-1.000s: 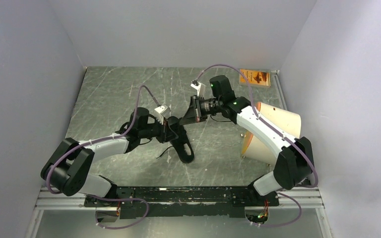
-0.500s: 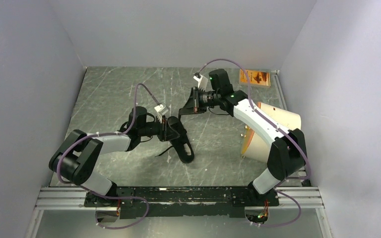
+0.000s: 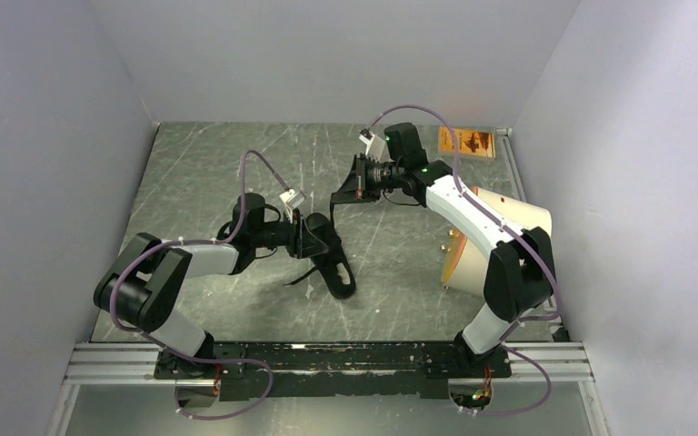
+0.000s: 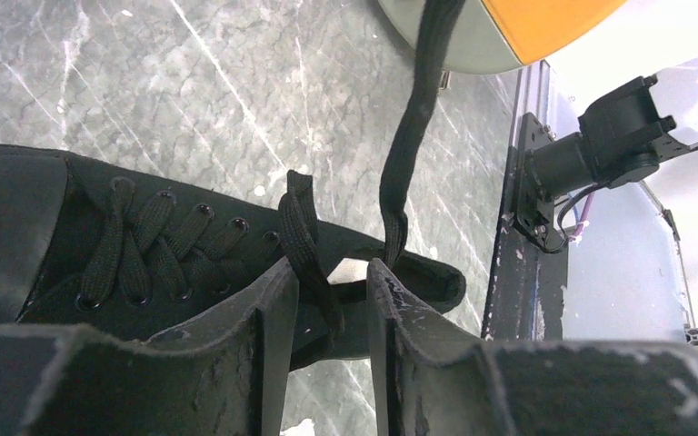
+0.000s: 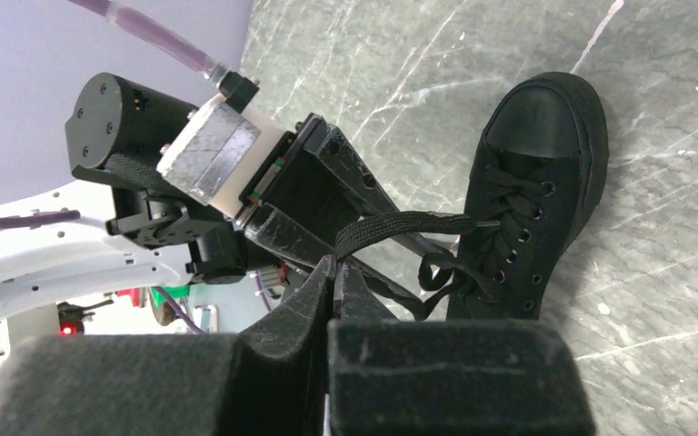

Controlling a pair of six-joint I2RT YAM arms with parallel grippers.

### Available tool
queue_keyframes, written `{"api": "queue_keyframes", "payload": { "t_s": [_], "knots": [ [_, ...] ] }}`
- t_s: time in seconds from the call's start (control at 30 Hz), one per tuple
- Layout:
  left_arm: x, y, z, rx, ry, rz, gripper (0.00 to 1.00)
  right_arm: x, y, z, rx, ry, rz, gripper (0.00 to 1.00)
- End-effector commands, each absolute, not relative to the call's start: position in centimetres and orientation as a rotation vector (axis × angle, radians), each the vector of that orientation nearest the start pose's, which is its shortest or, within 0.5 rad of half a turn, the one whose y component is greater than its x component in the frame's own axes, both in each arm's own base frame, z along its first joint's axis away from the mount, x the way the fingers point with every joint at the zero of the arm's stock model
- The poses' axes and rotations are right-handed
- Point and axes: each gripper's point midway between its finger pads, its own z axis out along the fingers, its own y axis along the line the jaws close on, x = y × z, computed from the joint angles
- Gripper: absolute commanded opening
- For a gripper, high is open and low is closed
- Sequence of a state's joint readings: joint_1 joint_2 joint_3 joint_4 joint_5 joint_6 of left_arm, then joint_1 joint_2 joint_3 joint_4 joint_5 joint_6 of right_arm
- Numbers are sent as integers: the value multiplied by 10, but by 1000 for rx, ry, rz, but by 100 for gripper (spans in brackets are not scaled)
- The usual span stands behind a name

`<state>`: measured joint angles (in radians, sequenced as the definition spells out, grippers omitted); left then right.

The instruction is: Tie the shoes

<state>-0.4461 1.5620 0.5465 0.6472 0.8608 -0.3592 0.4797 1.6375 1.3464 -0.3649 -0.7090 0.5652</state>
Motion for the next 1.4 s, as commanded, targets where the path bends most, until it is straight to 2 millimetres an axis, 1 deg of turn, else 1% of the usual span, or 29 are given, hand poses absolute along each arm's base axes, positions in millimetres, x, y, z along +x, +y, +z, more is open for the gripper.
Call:
{"api": "queue_keyframes", "payload": {
  "t_s": [0.0,0.1,0.17,0.23,0.27,0.3,0.37,0.5,0.63,0.7,0.77,0.8,0.87,0.9,0.97,1.03,1.1,1.2,1.27,1.37],
  "knots": [
    [259,-284,116,736,1831,-1374,39,321,312,227,-327,2341,1327,0],
    [260,-284,118,736,1824,-1375,42,325,309,228,-319,2345,1288,0],
    [259,-285,122,736,1812,-1387,42,327,306,224,-299,2361,1256,0],
    [260,-286,122,739,1814,-1392,47,329,303,222,-278,2373,1238,0],
    [260,-286,122,736,1817,-1399,50,328,303,223,-282,2370,1246,0],
    [260,-287,122,733,1814,-1408,51,328,304,223,-287,2368,1250,0],
    [261,-288,122,719,1812,-1418,58,328,306,225,-295,2356,1267,0],
    [261,-292,122,697,1802,-1443,59,326,312,233,-312,2328,1322,0],
    [263,-294,119,696,1809,-1444,54,324,315,236,-322,2312,1358,0],
    [264,-295,119,706,1811,-1449,50,324,319,237,-332,2306,1377,0],
    [263,-296,119,723,1814,-1453,37,326,322,236,-328,2303,1368,0],
    [262,-295,118,728,1821,-1453,32,330,322,234,-313,2302,1358,0],
    [260,-294,120,736,1821,-1441,26,339,326,229,-280,2309,1337,0],
    [259,-293,122,742,1819,-1438,23,343,329,222,-261,2326,1321,0],
    [257,-292,122,754,1823,-1431,16,352,336,201,-245,2380,1272,0],
    [255,-291,121,768,1833,-1432,13,355,343,176,-265,2456,1208,0],
    [255,-291,122,780,1836,-1427,10,353,344,151,-284,2535,1152,0],
    [254,-291,126,788,1831,-1424,9,343,336,122,-307,2633,1097,0],
    [254,-291,129,790,1821,-1424,8,329,332,104,-360,2704,1111,0],
    [254,-292,131,788,1808,-1441,8,306,328,89,-430,2760,1157,0]
  ]
}}
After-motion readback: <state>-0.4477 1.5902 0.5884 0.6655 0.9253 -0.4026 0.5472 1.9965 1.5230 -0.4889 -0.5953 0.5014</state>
